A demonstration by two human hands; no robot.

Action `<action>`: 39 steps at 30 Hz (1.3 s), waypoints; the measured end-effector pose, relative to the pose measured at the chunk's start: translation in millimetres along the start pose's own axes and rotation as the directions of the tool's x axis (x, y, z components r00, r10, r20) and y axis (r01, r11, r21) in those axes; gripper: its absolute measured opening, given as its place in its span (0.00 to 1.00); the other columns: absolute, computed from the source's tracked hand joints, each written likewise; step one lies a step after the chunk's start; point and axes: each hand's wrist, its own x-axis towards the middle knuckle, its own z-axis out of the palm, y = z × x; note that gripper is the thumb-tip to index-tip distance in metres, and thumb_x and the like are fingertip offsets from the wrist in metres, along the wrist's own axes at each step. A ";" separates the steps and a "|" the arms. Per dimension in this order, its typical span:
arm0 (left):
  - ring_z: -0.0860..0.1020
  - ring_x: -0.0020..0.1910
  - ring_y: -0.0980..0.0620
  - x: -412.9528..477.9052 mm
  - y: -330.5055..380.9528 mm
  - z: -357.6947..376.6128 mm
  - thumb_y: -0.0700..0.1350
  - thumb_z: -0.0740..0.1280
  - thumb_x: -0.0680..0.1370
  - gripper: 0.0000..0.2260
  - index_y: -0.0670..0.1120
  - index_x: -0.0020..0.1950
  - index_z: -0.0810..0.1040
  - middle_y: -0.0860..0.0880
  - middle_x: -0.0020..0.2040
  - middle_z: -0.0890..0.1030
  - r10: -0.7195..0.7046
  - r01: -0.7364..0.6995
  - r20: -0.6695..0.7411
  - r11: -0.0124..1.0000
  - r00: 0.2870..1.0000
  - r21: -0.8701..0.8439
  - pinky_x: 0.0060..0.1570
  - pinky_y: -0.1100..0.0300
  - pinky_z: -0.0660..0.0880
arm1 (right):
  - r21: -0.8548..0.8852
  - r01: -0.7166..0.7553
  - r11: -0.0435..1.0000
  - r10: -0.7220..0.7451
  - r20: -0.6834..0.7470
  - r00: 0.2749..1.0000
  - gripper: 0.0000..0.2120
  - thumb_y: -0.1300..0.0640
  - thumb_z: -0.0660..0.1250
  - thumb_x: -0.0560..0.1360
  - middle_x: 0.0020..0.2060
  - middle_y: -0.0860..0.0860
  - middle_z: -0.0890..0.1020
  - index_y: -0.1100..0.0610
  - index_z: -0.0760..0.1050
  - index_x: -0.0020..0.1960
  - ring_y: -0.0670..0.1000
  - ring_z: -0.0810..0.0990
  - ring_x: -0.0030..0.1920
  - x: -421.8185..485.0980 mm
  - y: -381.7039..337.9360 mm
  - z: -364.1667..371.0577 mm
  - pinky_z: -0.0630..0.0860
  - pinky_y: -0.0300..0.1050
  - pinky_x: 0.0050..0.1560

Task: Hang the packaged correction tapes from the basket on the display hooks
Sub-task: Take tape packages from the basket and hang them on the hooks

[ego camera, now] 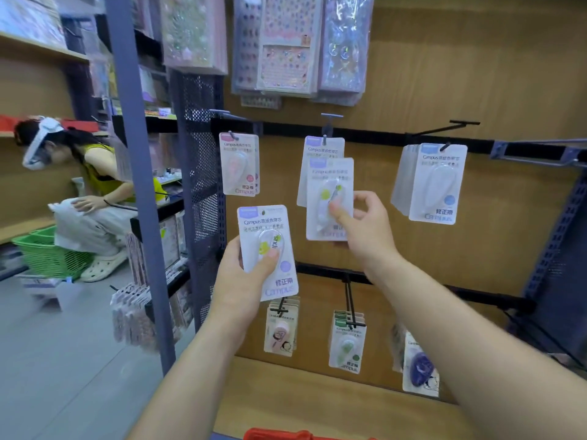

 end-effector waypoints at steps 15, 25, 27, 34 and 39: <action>0.86 0.52 0.52 6.6 0.7 -15.9 0.42 0.74 0.77 0.18 0.51 0.66 0.75 0.53 0.56 0.86 0.004 -0.004 -0.029 1.000 1.000 -0.029 0.47 0.51 0.84 | -0.003 0.062 0.998 -0.062 -0.137 0.989 0.10 0.51 0.70 0.79 0.54 0.49 0.84 0.49 0.71 0.56 0.49 0.87 0.45 58.6 -0.1 31.5 0.82 0.43 0.34; 0.86 0.50 0.52 6.5 -1.3 -17.9 0.41 0.74 0.77 0.18 0.52 0.65 0.75 0.54 0.55 0.86 0.000 0.000 -0.033 1.000 0.999 -0.009 0.44 0.54 0.84 | 0.039 0.083 0.996 -0.075 -0.169 0.983 0.11 0.52 0.71 0.79 0.52 0.49 0.84 0.51 0.71 0.57 0.50 0.87 0.46 63.1 -1.4 33.7 0.86 0.51 0.39; 0.86 0.50 0.52 6.6 -1.0 -17.5 0.41 0.74 0.77 0.18 0.52 0.64 0.75 0.54 0.55 0.86 -0.002 0.001 -0.033 1.000 0.999 -0.013 0.43 0.55 0.84 | 0.014 0.083 0.996 -0.080 -0.171 0.982 0.11 0.51 0.71 0.79 0.52 0.48 0.84 0.51 0.72 0.58 0.49 0.87 0.47 62.7 1.5 32.7 0.86 0.50 0.40; 0.86 0.51 0.52 5.9 -0.3 -16.0 0.42 0.75 0.76 0.19 0.52 0.65 0.75 0.53 0.56 0.86 0.004 -0.004 -0.025 1.000 1.000 -0.002 0.46 0.52 0.85 | -0.162 0.005 0.987 -0.029 -0.146 0.989 0.11 0.48 0.70 0.79 0.50 0.47 0.83 0.52 0.73 0.55 0.49 0.87 0.41 74.2 -0.2 38.5 0.83 0.45 0.32; 0.86 0.54 0.50 4.3 1.2 -15.6 0.41 0.75 0.75 0.21 0.50 0.67 0.75 0.52 0.57 0.86 0.003 -0.003 -0.005 1.000 1.000 -0.009 0.51 0.47 0.84 | -0.272 -0.147 0.951 0.104 -0.167 0.980 0.17 0.40 0.67 0.78 0.47 0.48 0.83 0.53 0.75 0.55 0.53 0.86 0.42 74.9 10.5 37.1 0.85 0.54 0.46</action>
